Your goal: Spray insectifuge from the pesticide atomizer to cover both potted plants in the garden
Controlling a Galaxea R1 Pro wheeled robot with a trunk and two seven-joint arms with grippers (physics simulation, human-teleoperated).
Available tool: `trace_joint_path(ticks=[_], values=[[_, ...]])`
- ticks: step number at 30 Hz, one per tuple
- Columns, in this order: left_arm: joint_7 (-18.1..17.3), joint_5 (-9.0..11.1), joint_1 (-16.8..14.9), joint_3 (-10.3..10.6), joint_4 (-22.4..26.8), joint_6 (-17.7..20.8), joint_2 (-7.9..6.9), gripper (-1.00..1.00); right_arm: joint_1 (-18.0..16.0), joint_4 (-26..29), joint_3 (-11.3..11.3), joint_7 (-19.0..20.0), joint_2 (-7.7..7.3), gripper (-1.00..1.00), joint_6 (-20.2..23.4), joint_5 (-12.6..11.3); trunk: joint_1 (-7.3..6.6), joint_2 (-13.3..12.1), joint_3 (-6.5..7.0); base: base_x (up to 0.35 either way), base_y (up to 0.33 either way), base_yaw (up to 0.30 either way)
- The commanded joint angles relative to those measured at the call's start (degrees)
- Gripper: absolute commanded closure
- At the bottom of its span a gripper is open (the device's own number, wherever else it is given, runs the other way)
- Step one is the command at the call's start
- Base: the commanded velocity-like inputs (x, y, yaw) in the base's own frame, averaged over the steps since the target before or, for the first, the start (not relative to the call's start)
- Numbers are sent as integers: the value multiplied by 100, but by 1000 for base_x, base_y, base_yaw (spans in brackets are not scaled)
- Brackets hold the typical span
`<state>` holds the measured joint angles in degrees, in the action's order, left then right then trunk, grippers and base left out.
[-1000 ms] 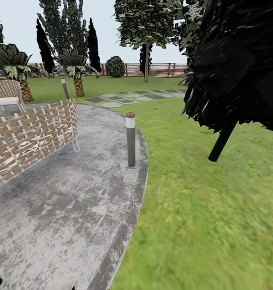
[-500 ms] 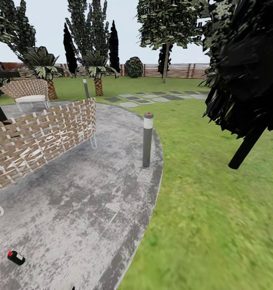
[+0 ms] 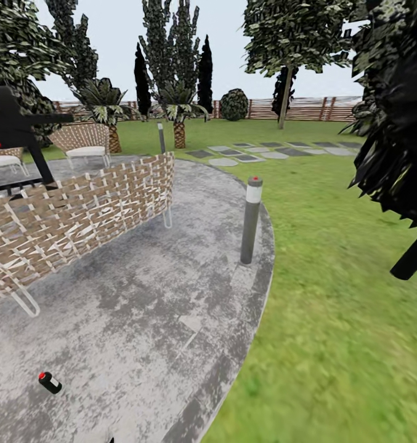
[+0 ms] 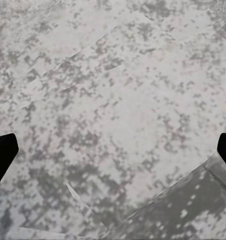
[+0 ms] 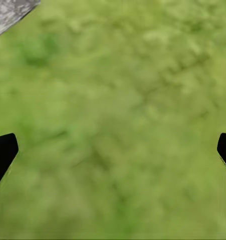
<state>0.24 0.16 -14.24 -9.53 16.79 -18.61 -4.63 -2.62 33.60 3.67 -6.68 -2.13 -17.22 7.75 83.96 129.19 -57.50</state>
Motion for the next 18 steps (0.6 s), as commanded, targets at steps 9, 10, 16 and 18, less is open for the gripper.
trace_joint_path(ticks=[9, 10, 16, 18], values=[[3, 1, -8, 0, -4, -20, 3, -100, -1, -3, 10, -26, 2, -100, -10, 60, 2, 1, -5, 333, -47, 278], [3, 1, -8, 3, -5, -25, 2, -100, -1, -3, 8, -26, 2, -100, -10, 60, 2, 1, -5, 200, -29, 278], [3, -1, -7, 3, -9, -26, 6, -100, -1, -3, 3, -26, 2, -100, -10, 60, 2, 1, -5, 52, -4, 278], [3, 1, -8, 3, -9, -28, 6, -100, -1, -3, 2, -26, 2, -100, -10, 60, 2, 1, -5, 4, 0, 278]])
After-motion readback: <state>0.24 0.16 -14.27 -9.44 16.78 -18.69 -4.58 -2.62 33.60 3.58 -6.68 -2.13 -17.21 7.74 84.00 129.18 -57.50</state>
